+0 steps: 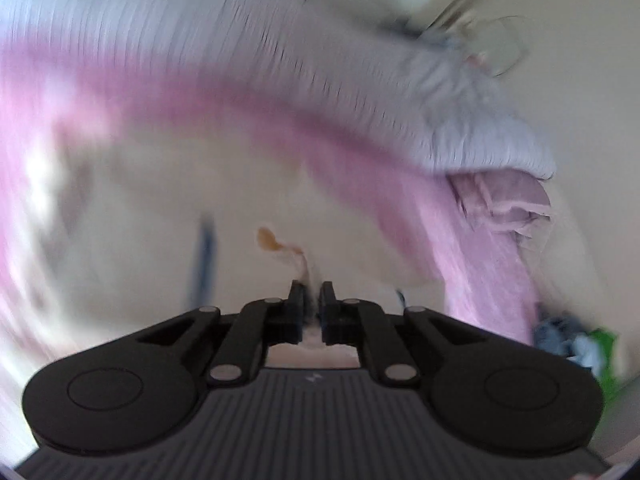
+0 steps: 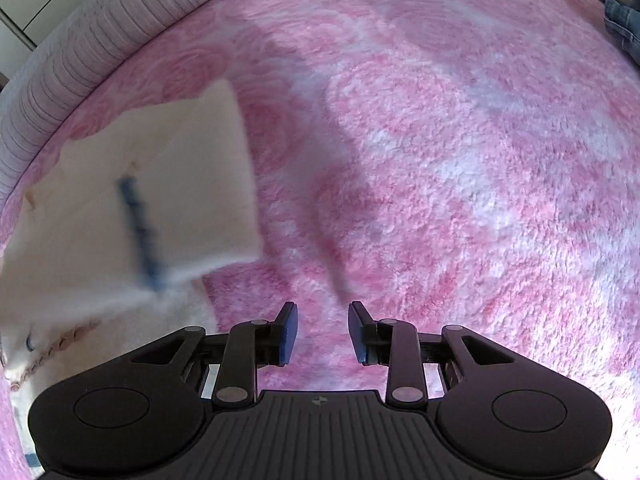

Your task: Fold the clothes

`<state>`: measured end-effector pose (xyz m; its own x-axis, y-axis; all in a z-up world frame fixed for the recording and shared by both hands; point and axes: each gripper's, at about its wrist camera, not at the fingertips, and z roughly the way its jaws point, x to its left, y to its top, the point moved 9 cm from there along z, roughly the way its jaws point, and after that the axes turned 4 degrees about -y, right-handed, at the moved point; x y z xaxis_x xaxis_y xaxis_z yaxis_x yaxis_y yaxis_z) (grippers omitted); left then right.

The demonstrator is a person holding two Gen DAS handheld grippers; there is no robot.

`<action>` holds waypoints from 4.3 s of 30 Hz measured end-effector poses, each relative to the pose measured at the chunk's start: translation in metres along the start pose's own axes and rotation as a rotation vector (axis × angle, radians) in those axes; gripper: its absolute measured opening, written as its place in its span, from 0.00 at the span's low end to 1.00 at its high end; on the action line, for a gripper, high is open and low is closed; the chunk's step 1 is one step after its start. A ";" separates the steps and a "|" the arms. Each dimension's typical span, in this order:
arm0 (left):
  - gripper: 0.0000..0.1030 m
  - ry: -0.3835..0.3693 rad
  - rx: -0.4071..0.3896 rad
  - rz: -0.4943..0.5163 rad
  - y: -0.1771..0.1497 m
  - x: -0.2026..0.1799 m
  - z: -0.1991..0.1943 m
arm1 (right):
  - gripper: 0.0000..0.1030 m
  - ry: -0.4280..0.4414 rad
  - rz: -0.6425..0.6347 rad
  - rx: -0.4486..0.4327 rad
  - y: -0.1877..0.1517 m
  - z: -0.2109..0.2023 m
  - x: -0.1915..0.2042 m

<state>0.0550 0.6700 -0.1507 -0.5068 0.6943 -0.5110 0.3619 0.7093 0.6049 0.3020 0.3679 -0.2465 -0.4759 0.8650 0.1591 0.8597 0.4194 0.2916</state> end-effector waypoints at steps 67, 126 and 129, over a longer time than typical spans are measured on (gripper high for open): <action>0.12 0.425 0.028 0.004 -0.001 0.162 -0.029 | 0.33 0.144 -0.588 -0.187 0.070 0.018 0.126; 0.26 -0.092 -0.081 -0.307 -0.315 0.139 -0.201 | 0.40 0.701 0.042 -0.071 -0.208 -0.051 -0.049; 0.26 -0.125 -0.092 -0.383 -0.326 0.138 -0.205 | 0.40 0.755 0.143 -0.008 -0.219 -0.049 -0.052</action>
<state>-0.2936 0.5095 -0.2929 -0.4900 0.3959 -0.7766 0.0915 0.9094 0.4058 0.1292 0.2180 -0.2719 -0.3604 0.4869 0.7956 0.9224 0.3128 0.2264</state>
